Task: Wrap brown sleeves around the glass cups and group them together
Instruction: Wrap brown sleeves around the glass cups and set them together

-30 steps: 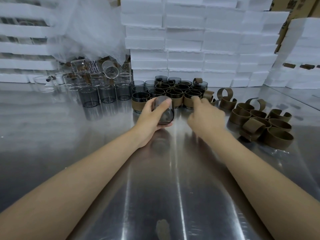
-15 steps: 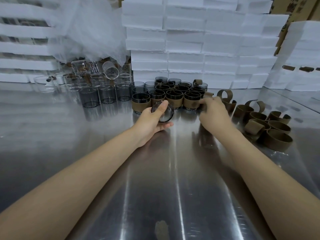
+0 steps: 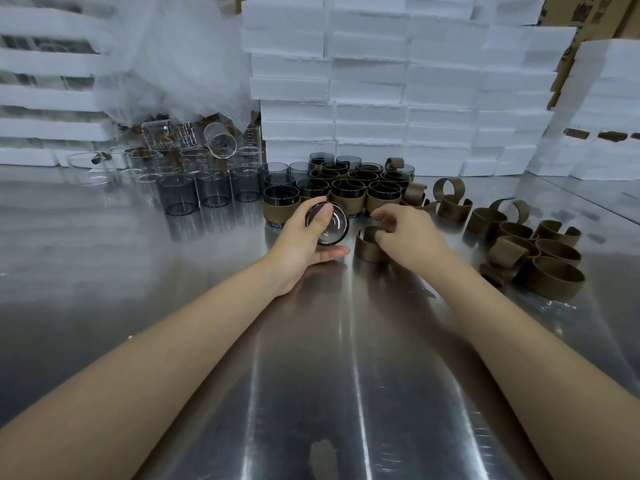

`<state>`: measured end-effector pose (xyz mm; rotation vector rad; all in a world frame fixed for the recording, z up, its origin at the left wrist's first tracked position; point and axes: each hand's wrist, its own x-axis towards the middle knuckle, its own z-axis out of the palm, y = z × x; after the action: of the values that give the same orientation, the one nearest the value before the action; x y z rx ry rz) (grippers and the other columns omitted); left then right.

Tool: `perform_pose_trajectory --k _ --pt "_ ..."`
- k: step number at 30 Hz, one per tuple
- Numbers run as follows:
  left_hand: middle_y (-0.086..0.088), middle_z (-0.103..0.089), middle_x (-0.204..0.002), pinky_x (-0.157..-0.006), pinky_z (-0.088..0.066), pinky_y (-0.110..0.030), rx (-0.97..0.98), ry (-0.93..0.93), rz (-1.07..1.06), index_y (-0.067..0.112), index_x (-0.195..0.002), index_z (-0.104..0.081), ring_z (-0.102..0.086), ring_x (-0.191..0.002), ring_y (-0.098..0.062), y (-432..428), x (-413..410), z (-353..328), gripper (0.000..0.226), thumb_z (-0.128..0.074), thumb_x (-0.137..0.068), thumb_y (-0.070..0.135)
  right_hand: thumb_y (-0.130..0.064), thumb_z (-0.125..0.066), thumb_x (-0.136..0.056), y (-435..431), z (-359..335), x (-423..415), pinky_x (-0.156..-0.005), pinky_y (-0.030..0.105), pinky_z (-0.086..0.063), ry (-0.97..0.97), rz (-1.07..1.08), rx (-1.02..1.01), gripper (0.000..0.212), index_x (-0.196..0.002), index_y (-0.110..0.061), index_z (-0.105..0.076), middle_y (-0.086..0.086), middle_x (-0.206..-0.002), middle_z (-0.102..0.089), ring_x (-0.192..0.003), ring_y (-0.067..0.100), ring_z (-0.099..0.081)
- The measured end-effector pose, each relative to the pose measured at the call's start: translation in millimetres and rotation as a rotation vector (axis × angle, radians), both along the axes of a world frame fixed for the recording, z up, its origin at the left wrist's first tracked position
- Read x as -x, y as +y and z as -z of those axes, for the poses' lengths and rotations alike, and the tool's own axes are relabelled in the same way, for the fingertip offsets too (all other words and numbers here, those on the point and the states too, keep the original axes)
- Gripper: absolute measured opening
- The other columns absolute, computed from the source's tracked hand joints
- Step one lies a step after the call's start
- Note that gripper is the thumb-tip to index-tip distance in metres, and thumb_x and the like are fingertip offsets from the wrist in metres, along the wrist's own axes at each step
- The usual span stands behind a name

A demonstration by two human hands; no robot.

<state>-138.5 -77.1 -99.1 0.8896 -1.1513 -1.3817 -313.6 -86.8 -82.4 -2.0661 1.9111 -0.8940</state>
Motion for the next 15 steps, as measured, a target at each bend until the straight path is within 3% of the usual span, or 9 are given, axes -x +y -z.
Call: perform_pose_trajectory --k 4,7,10,13,15 --pt "-0.008 -0.057 -0.130 -0.062 -0.060 -0.030 0.022 -0.004 -0.055 0.013 -0.125 -0.060 -0.064 -0.108 -0.041 0 1 1 0.034 -0.059 -0.096 0.029 -0.005 -0.057 -0.083 -2 0 3 -0.088 0.034 -0.051 -0.024 0.036 -0.001 0.029 -0.104 -0.018 -0.073 0.001 -0.095 -0.067 -0.101 0.023 -0.062" --pt "-0.010 -0.062 -0.125 -0.058 -0.059 -0.027 0.041 -0.026 -0.092 0.012 -0.121 -0.065 -0.065 -0.104 -0.039 1 0 2 0.033 -0.065 -0.092 0.028 0.003 -0.050 -0.082 -1 0 1 -0.085 0.037 -0.053 -0.081 0.020 0.123 0.033 -0.093 -0.018 -0.073 0.002 -0.096 -0.070 -0.093 0.021 -0.064" --pt "-0.008 -0.061 -0.126 -0.057 -0.059 -0.028 0.066 -0.031 -0.090 0.012 -0.124 -0.064 -0.066 -0.103 -0.037 1 1 2 0.037 -0.067 -0.090 0.026 0.008 -0.044 -0.084 4 -2 -5 -0.074 0.022 -0.053 -0.193 -0.039 0.256 0.035 -0.086 -0.019 -0.066 0.003 -0.094 -0.068 -0.080 0.014 -0.063" --pt "-0.006 -0.055 -0.133 -0.062 -0.061 -0.035 0.086 -0.054 -0.059 0.015 -0.132 -0.058 -0.065 -0.107 -0.031 -1 0 3 0.041 -0.065 -0.092 0.023 0.012 -0.043 -0.086 9 -6 -10 -0.082 0.023 -0.048 -0.236 -0.109 0.422 0.033 -0.087 -0.011 -0.066 0.005 -0.097 -0.065 -0.094 0.020 -0.058" --pt "-0.004 -0.051 -0.136 -0.073 -0.062 -0.040 0.105 -0.075 0.001 0.020 -0.131 -0.056 -0.070 -0.095 -0.035 -1 0 4 0.036 -0.060 -0.096 0.020 0.015 -0.044 -0.084 11 -9 -11 -0.088 0.027 -0.044 -0.250 -0.154 0.521 0.031 -0.087 -0.005 -0.068 0.006 -0.095 -0.065 -0.096 0.022 -0.057"
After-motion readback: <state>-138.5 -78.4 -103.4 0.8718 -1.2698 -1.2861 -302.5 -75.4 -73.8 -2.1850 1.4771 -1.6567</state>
